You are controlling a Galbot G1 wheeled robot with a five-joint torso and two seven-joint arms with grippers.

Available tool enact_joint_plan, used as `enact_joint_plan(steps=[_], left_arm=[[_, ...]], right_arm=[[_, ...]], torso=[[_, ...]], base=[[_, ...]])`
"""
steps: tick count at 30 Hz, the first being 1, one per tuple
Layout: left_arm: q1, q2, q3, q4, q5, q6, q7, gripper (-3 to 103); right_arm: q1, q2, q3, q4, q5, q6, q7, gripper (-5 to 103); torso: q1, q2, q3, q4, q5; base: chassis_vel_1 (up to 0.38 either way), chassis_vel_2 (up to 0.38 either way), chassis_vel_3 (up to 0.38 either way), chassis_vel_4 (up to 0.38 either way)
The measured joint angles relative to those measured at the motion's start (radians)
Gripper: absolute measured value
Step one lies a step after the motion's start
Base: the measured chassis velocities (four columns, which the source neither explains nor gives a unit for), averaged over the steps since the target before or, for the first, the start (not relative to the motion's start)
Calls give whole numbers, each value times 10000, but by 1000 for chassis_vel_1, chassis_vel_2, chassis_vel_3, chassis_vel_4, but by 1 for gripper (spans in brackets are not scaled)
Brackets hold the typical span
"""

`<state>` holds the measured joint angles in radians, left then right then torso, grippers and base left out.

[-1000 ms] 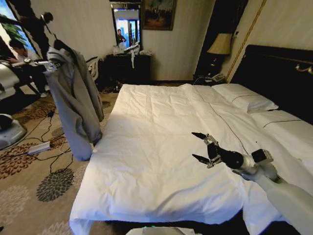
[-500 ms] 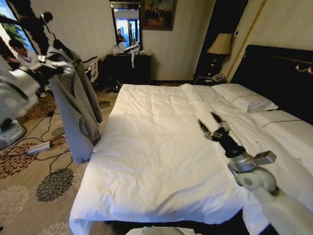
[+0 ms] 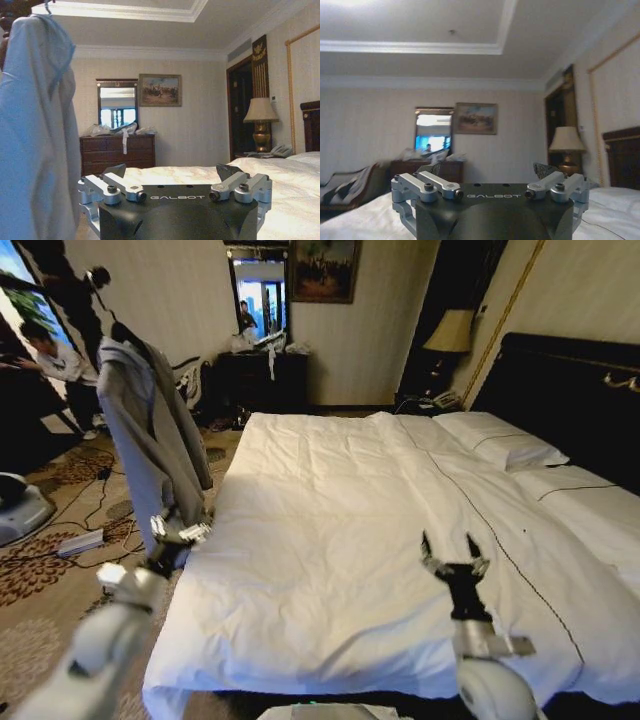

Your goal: Pick up the clothes from the bed and hang them on the clothes hanger.

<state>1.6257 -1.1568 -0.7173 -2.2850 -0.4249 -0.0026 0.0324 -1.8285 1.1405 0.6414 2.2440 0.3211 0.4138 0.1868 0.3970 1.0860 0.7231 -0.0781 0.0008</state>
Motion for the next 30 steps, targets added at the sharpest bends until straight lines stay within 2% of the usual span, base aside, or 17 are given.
enact_joint_plan(steps=[1,2,4,7,30], left_arm=[[273,-455,197,-163,437,-230,86,100],[273,-455,197,-163,437,-230,86,100],[717,-1255,472,-433,1056,-700,274,100],[1040,-1728,555,-575,1173,-1020,550,100],[987,-1643,586,-522,1032,-1033,616,100]], right_arm=[[-140,-83,-4,105,-219,-43,9,100],[-140,-83,-4,105,-219,-43,9,100],[-498,-393,21,312,-434,-187,21,100],[-718,-602,29,417,-354,-264,9,100],[-681,-654,47,409,-214,-302,-18,100]], torso=[[0,0,0,3,-3],[0,0,0,3,-3],[2,0,1,4,-4],[1,0,1,3,-2],[3,-1,3,2,-8]], base=[[0,0,0,0],[0,0,0,0],[0,0,0,0],[0,0,0,0],[0,0,0,0]])
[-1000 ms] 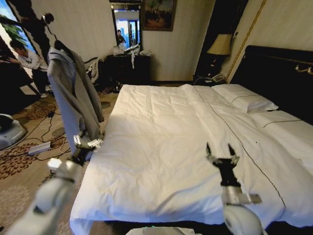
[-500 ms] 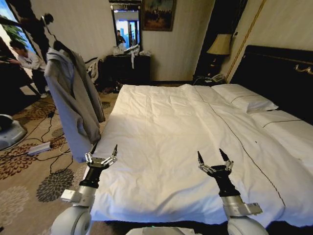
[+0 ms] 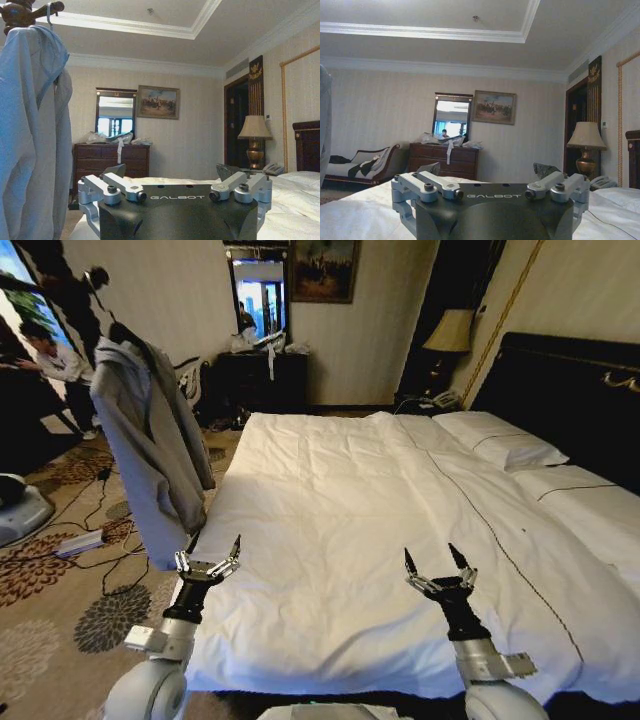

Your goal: Pick up the clothes from the bed and hang them on the clothes hanger.

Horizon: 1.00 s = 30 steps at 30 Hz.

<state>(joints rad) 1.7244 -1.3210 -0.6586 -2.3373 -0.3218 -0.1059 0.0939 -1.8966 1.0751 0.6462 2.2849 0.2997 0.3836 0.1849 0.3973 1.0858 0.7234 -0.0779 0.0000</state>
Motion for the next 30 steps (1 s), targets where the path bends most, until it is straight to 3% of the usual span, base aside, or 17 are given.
enact_joint_plan(steps=[30], left_arm=[[-17,30,4,20,-28,27,4,100]], right_arm=[[13,-2,2,-12,20,-2,-2,100]], torso=[[0,0,0,0,0]], base=[[0,0,0,0]])
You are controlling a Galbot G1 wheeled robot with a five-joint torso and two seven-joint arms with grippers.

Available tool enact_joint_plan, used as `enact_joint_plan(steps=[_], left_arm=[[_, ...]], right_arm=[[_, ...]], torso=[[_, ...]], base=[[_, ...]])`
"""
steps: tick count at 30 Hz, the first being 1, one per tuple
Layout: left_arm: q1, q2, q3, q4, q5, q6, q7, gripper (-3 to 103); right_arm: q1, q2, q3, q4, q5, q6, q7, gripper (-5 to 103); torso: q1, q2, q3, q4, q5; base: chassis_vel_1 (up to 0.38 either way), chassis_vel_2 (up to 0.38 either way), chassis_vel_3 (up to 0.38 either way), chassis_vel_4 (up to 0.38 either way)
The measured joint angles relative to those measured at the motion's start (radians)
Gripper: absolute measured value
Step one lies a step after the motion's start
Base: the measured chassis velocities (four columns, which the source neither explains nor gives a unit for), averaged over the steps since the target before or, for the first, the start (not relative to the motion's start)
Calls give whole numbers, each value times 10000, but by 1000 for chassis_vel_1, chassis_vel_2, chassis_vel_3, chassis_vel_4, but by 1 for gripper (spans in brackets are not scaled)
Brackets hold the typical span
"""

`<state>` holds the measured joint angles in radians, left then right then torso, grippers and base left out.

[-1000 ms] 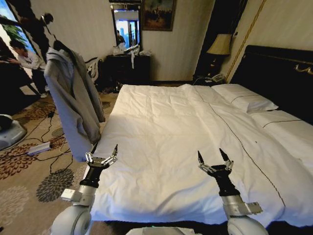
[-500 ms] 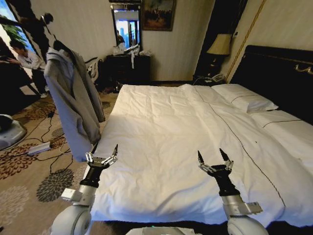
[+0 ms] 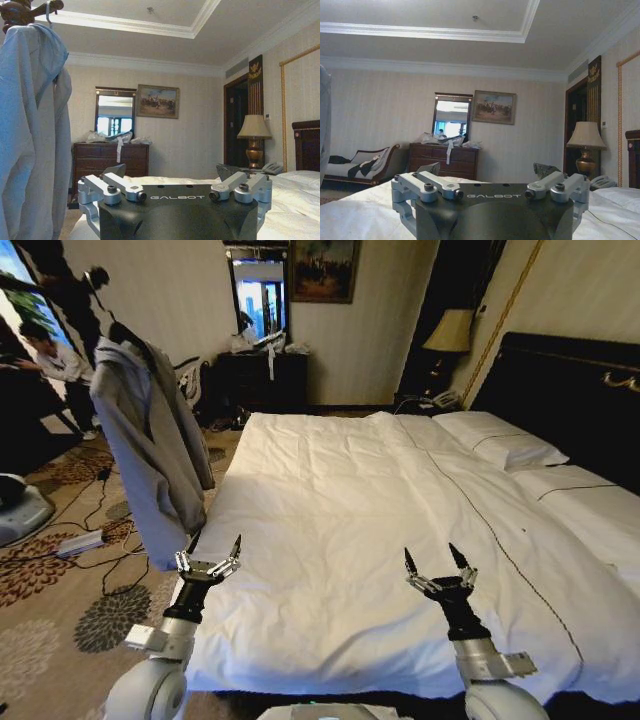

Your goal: Pick up the clothes from the bed and hang them on the clothes hanger.

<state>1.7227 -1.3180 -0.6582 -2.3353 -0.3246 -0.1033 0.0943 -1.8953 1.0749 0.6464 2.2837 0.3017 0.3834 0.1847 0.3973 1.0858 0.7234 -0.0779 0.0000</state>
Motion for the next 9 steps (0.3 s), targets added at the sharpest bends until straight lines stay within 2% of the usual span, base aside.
enact_joint_plan(steps=[9], left_arm=[[1,1,0,1,-1,4,-1,100]], right_arm=[[0,0,0,0,1,0,0,100]], torso=[[0,1,0,0,0]], base=[[0,0,0,0]])
